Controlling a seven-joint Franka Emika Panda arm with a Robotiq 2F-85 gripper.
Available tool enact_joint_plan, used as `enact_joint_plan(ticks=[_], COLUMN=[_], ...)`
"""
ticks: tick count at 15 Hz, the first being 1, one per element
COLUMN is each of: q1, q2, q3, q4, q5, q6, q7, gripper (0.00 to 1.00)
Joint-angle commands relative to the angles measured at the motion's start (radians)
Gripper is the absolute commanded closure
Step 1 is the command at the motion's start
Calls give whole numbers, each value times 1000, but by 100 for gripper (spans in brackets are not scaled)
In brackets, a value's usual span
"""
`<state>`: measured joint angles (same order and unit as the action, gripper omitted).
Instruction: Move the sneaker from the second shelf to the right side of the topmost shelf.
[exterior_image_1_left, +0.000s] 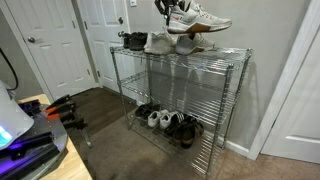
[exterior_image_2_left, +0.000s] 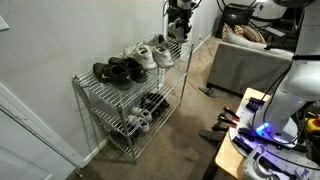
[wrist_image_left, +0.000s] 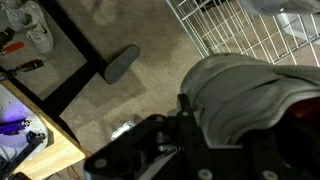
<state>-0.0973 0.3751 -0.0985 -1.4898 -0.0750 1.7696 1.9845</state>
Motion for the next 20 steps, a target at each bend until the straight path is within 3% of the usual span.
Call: enact_joint_plan(ticks=[1,7,17,18,20], q1=[7,6,-19,-20,-21], q2=[118,237,350,359,369], q3=[-18,-24,-19,-20,-20], q4=[178,327,464,475,489], q5=[47,63,79,81,83], q6=[-97,-180,-207,-217,-219], q7=[-2,-2,-59,-58,-53], gripper=[94,94,94,61,54])
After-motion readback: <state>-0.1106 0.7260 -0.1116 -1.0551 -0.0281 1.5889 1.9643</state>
